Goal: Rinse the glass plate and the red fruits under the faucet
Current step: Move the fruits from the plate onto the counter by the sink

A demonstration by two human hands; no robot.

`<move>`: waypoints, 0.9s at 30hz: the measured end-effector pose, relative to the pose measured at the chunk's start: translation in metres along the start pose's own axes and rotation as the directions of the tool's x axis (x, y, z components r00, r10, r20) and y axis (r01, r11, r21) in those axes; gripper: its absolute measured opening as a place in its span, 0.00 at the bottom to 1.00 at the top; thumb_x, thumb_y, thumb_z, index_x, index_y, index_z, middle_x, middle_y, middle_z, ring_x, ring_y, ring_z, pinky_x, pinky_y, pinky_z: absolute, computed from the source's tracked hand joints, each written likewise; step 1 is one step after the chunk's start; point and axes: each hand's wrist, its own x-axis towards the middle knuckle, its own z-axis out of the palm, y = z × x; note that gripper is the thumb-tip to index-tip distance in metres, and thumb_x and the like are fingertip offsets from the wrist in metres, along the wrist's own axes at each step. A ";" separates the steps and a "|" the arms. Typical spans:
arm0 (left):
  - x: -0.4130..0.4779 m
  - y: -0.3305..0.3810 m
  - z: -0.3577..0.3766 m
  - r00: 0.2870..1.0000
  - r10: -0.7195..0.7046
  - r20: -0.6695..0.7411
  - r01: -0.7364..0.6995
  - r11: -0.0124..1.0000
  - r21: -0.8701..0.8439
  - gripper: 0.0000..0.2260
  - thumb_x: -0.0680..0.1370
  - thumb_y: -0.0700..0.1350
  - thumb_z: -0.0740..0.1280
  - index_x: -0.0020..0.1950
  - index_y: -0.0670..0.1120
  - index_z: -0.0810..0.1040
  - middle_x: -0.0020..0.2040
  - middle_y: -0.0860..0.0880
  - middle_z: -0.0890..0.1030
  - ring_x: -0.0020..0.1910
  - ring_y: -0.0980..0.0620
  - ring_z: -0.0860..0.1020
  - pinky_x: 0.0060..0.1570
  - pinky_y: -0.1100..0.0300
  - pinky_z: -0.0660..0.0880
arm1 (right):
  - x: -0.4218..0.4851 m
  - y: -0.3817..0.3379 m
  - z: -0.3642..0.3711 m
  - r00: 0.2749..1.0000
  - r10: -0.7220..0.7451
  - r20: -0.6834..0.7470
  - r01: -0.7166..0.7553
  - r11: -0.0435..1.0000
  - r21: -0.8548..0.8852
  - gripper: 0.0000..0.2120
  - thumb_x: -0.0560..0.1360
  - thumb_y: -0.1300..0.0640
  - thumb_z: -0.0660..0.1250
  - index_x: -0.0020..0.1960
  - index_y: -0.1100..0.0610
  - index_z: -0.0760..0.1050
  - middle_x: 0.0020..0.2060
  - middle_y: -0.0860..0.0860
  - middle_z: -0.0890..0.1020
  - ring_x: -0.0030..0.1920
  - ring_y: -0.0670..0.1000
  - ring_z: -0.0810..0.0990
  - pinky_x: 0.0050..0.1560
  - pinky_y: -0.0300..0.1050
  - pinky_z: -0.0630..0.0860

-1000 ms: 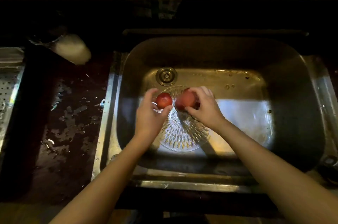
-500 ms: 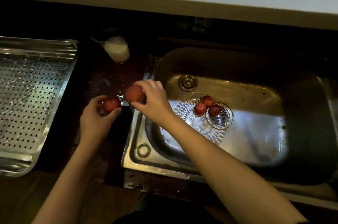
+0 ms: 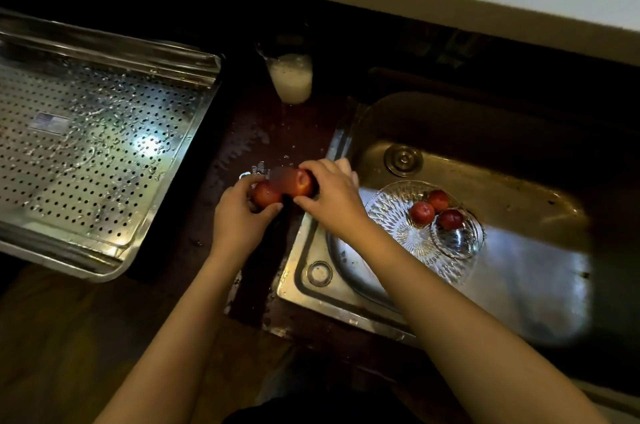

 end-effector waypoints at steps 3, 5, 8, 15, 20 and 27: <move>0.000 -0.003 0.000 1.000 -0.005 0.023 0.005 1.000 -0.011 0.23 0.68 0.47 0.74 0.61 0.52 0.73 0.54 0.45 0.78 0.46 0.50 0.77 0.47 0.62 0.68 | -0.001 0.000 0.003 1.000 0.011 -0.007 -0.011 1.000 0.008 0.25 0.69 0.50 0.71 0.64 0.51 0.70 0.60 0.50 0.74 0.61 0.54 0.64 0.52 0.44 0.56; 0.000 -0.004 -0.001 1.000 -0.002 0.031 0.002 1.000 -0.007 0.23 0.68 0.47 0.74 0.62 0.51 0.73 0.54 0.45 0.78 0.46 0.50 0.77 0.47 0.62 0.68 | -0.001 0.000 0.005 1.000 0.012 -0.012 -0.012 1.000 0.012 0.25 0.69 0.50 0.71 0.64 0.52 0.70 0.60 0.51 0.74 0.61 0.54 0.64 0.53 0.44 0.57; 0.000 -0.003 -0.003 0.999 -0.002 0.035 0.003 1.000 -0.013 0.24 0.68 0.46 0.74 0.63 0.50 0.72 0.55 0.45 0.77 0.46 0.52 0.75 0.47 0.63 0.67 | -0.001 0.000 0.006 1.000 0.006 -0.007 -0.006 1.000 -0.007 0.25 0.69 0.50 0.71 0.64 0.52 0.70 0.60 0.51 0.74 0.61 0.55 0.65 0.54 0.45 0.58; -0.002 -0.003 -0.003 0.999 0.032 0.026 -0.032 0.999 0.004 0.25 0.68 0.46 0.74 0.64 0.48 0.72 0.59 0.45 0.75 0.58 0.47 0.73 0.53 0.64 0.64 | -0.003 0.003 0.007 1.000 0.015 0.011 -0.014 0.999 -0.038 0.27 0.70 0.48 0.70 0.66 0.51 0.68 0.61 0.51 0.73 0.61 0.54 0.64 0.57 0.47 0.59; -0.004 -0.002 -0.004 0.999 0.034 0.031 -0.035 0.999 0.021 0.27 0.69 0.45 0.74 0.66 0.47 0.70 0.60 0.44 0.74 0.59 0.46 0.73 0.55 0.61 0.65 | -0.004 0.003 0.006 1.000 0.028 0.006 -0.028 1.000 -0.005 0.29 0.69 0.48 0.71 0.67 0.52 0.67 0.61 0.52 0.72 0.62 0.55 0.64 0.59 0.48 0.61; -0.018 0.022 -0.026 0.983 0.153 -0.101 -0.150 0.988 0.037 0.25 0.70 0.46 0.73 0.65 0.49 0.70 0.56 0.47 0.72 0.57 0.47 0.72 0.56 0.54 0.73 | -0.020 0.018 -0.021 0.997 0.071 -0.021 -0.069 0.993 0.099 0.27 0.70 0.52 0.71 0.67 0.54 0.67 0.60 0.53 0.73 0.61 0.55 0.66 0.61 0.47 0.64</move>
